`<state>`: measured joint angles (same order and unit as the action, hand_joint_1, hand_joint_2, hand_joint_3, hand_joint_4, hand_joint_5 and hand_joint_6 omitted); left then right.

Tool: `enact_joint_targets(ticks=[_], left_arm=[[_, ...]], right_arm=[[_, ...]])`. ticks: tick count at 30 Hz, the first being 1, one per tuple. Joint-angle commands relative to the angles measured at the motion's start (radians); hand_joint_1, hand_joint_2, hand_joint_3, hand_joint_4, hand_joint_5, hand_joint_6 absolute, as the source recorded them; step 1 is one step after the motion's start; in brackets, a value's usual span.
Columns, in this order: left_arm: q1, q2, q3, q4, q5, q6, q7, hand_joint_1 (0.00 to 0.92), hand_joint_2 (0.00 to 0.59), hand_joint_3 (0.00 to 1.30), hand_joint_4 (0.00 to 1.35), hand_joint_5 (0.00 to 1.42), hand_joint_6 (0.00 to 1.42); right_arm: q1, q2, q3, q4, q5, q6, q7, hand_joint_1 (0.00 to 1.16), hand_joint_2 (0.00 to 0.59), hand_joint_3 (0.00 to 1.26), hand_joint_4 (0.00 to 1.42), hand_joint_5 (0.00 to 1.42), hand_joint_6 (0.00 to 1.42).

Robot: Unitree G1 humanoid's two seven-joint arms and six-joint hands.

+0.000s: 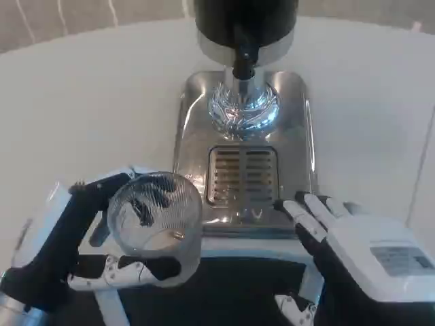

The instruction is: Grasp the cup under the faucet to collect the drink, then remove the cup.

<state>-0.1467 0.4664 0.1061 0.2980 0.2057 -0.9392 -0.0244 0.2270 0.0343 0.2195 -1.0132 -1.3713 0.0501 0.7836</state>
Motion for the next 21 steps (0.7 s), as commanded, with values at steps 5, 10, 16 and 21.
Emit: enact_joint_targets(ticks=[5,10,16,21], left_arm=[[0.013,-0.002,0.011,-0.02,-0.018,0.004,-0.003,0.554,0.05,0.99,1.18,1.38,1.42],[0.014,-0.003,0.012,-0.023,-0.017,0.009,-0.001,0.555,0.049,0.99,1.18,1.38,1.42],[0.008,-0.005,0.013,-0.013,-0.012,0.013,0.002,0.561,0.045,0.99,1.18,1.38,1.42],[-0.01,-0.012,0.012,0.007,-0.005,0.029,0.009,0.562,0.045,0.99,1.18,1.38,1.42]], right_arm=[[-0.003,0.01,-0.005,-0.007,0.0,-0.007,0.007,0.49,0.506,0.06,0.0,0.0,0.0],[-0.01,0.013,-0.007,-0.003,0.0,-0.005,0.01,0.49,0.506,0.06,0.0,0.0,0.0],[-0.011,0.011,-0.011,-0.007,0.003,-0.006,0.013,0.49,0.505,0.06,0.0,0.0,0.0],[-0.006,0.01,-0.011,-0.012,0.0,-0.009,0.017,0.49,0.502,0.05,0.0,0.0,0.0]])
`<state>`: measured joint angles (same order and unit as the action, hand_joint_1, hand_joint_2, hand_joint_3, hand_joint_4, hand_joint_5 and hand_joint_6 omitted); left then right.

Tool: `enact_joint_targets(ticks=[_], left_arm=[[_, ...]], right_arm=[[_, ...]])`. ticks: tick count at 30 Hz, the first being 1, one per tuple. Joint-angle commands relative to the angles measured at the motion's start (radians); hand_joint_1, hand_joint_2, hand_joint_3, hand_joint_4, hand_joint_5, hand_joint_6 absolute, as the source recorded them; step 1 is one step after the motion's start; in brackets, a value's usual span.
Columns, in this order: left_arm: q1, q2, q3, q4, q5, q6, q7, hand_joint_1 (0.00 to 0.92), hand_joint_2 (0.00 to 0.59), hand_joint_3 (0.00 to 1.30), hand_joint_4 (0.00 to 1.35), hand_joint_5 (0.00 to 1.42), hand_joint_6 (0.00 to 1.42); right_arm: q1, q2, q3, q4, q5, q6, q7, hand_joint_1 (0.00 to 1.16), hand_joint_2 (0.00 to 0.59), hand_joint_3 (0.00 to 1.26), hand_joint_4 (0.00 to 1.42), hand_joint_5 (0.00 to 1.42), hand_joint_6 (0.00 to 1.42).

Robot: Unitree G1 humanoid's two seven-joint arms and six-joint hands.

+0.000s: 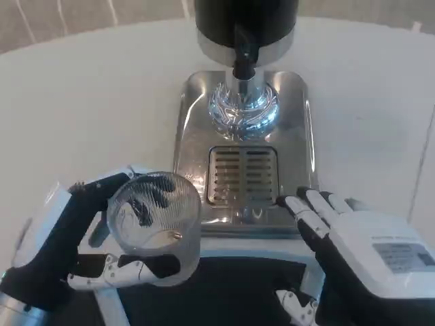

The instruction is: Grasp the cup under the faucet to collect the drink, then remove the cup.

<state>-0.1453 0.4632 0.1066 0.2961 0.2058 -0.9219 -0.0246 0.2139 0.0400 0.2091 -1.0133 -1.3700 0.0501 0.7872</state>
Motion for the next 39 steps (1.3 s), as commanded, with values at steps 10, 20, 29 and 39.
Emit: enact_joint_targets(ticks=[10,20,29,39], left_arm=[[-0.087,-0.05,0.001,0.069,0.042,0.05,0.042,0.563,0.044,0.99,1.18,1.38,1.42],[-0.221,-0.09,-0.016,0.22,0.133,0.053,0.146,0.563,0.043,0.98,1.18,1.38,1.42],[-0.339,-0.102,-0.06,0.4,0.192,0.036,0.254,0.563,0.043,0.98,1.18,1.37,1.42],[-0.433,-0.133,-0.123,0.517,0.219,0.028,0.335,0.564,0.042,0.98,1.19,1.36,1.42]], right_arm=[[0.031,0.005,-0.015,-0.034,0.007,-0.01,0.025,0.47,0.502,0.02,0.0,0.0,0.0],[0.049,0.014,-0.029,-0.034,0.008,-0.029,0.054,0.46,0.502,0.02,0.0,0.0,0.0],[0.018,0.027,-0.065,-0.034,0.007,-0.04,0.09,0.45,0.502,0.02,0.0,0.0,0.0],[-0.009,0.044,-0.09,-0.034,-0.006,-0.045,0.13,0.45,0.502,0.02,0.0,0.0,0.0]])
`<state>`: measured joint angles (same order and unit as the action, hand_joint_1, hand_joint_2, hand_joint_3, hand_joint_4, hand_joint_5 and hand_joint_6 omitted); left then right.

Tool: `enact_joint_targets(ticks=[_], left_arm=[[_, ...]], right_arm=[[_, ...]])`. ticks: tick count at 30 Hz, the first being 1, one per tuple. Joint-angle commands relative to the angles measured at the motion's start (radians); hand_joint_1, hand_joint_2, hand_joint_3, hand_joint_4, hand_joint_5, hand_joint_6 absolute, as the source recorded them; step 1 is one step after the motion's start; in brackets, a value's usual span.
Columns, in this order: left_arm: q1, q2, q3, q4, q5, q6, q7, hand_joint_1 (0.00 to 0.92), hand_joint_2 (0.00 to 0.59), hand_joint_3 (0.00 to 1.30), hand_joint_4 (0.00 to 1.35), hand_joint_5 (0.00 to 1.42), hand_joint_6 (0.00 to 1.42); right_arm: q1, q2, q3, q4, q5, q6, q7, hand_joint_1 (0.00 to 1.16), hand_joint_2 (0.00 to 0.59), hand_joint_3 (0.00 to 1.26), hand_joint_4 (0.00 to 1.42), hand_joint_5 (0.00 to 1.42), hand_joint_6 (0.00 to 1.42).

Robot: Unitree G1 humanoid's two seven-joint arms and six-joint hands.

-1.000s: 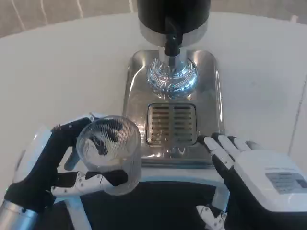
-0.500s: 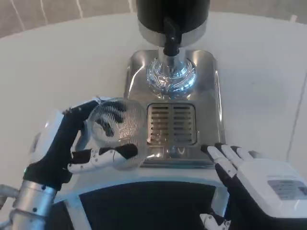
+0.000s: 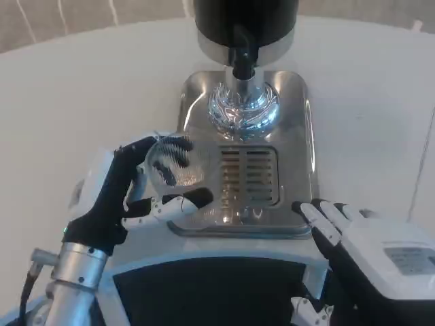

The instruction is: Grasp the cup under the faucet to collect the drink, then remove the cup.

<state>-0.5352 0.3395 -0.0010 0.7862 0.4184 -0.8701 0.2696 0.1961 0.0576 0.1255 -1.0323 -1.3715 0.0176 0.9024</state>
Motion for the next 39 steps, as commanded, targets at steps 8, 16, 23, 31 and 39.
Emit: enact_joint_targets(ticks=[8,16,23,31,39], left_arm=[[-0.117,-0.025,-0.055,0.099,0.035,-0.01,0.095,0.564,0.042,0.98,1.18,1.36,1.42],[-0.213,-0.041,-0.12,0.227,0.079,0.022,0.159,0.564,0.042,0.98,1.18,1.36,1.42],[-0.249,-0.06,-0.15,0.283,0.079,0.047,0.202,0.566,0.043,0.98,1.18,1.36,1.42],[-0.292,-0.093,-0.166,0.322,0.089,0.108,0.263,0.564,0.035,0.99,1.18,1.36,1.42],[-0.328,-0.109,-0.187,0.348,0.096,0.138,0.28,0.559,0.017,0.91,1.05,1.27,1.4]], right_arm=[[0.024,0.038,0.03,-0.015,-0.019,-0.002,0.015,0.45,0.502,0.02,0.0,0.0,0.0],[-0.007,0.036,0.023,-0.015,-0.019,0.015,0.041,0.45,0.502,0.02,0.0,0.0,0.0],[-0.01,0.037,0.007,-0.015,-0.01,0.029,0.052,0.45,0.502,0.02,0.0,0.0,0.0],[-0.001,0.041,0.015,-0.015,-0.017,0.034,0.054,0.45,0.502,0.02,0.0,0.0,0.0],[0.014,0.038,0.007,-0.015,-0.008,0.033,0.043,0.45,0.502,0.02,0.0,0.0,0.0]])
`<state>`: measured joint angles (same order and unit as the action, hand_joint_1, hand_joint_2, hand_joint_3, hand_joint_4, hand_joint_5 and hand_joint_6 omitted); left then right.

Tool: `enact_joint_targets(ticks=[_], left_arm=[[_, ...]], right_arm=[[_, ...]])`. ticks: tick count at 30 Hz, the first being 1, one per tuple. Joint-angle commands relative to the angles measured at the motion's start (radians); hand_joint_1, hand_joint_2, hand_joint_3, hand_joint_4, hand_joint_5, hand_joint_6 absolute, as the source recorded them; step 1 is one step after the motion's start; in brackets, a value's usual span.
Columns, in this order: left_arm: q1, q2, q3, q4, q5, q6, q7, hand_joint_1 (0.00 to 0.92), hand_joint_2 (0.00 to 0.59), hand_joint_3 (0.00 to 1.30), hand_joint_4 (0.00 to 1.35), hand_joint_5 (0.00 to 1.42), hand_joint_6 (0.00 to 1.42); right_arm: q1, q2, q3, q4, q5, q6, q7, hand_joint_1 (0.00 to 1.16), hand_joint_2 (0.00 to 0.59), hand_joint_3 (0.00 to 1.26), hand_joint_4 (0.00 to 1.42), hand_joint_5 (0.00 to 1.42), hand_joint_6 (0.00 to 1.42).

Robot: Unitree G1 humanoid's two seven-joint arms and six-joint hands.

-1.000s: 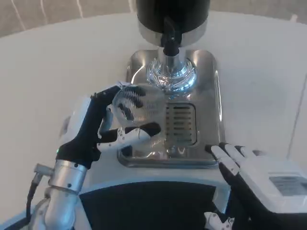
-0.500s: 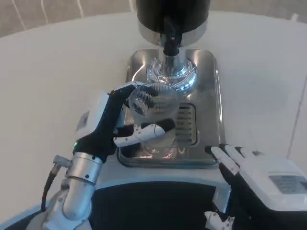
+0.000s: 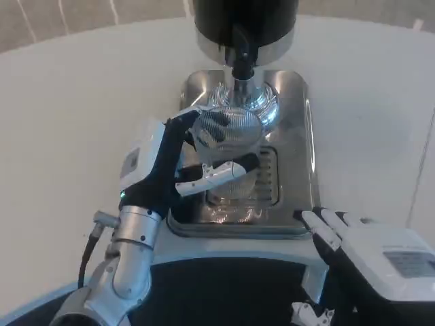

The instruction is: Grasp the cup under the faucet to collect the drink, then remove the cup.

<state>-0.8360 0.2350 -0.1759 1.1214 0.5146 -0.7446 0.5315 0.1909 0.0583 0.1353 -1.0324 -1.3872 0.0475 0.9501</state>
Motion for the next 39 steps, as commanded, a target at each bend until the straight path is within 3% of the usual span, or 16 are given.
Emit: enact_joint_targets(ticks=[1,4,7,10,15,24,29,39], left_arm=[[-0.03,-0.005,-0.015,0.015,0.001,0.015,0.016,0.554,0.013,0.88,1.02,1.25,1.39],[-0.042,-0.006,-0.025,0.027,0.002,0.031,-0.004,0.515,0.015,0.75,0.82,1.1,1.33],[-0.049,-0.005,-0.037,0.033,0.004,0.048,-0.018,0.404,0.06,0.62,0.62,0.91,1.2],[-0.051,-0.003,-0.048,0.034,0.006,0.063,-0.016,0.33,0.059,0.5,0.43,0.7,0.96],[-0.05,0.008,-0.057,0.033,0.008,0.073,-0.01,0.285,0.058,0.37,0.28,0.47,0.61],[-0.046,0.026,-0.068,0.028,0.012,0.082,-0.009,0.248,0.052,0.26,0.15,0.34,0.41],[-0.041,0.035,-0.073,0.022,0.006,0.063,-0.012,0.214,0.04,0.11,0.04,0.26,0.31],[-0.03,0.056,-0.051,0.012,-0.036,0.001,-0.052,0.118,0.027,0.0,0.0,0.22,0.28]], right_arm=[[0.02,0.037,-0.004,-0.015,0.009,0.003,-0.005,0.45,0.502,0.02,0.0,0.0,0.0],[0.017,0.034,-0.008,-0.015,0.011,0.004,-0.004,0.45,0.502,0.02,0.0,0.0,0.0],[0.015,0.034,-0.01,-0.015,0.012,0.006,-0.002,0.45,0.498,0.02,0.0,0.0,0.0],[0.015,0.033,-0.01,-0.015,0.014,0.006,-0.001,0.45,0.496,0.02,0.0,0.0,0.0],[0.015,0.036,-0.004,-0.015,0.012,0.008,-0.001,0.46,0.494,0.02,0.0,0.0,0.0],[0.008,0.039,0.009,-0.015,0.005,0.015,0.005,0.46,0.493,0.02,0.0,0.0,0.0],[0.012,0.037,0.009,-0.015,0.005,0.017,-0.001,0.46,0.492,0.03,0.0,0.0,0.0],[0.019,0.042,0.008,-0.015,0.007,0.016,-0.016,0.47,0.492,0.03,0.0,0.0,0.0]])
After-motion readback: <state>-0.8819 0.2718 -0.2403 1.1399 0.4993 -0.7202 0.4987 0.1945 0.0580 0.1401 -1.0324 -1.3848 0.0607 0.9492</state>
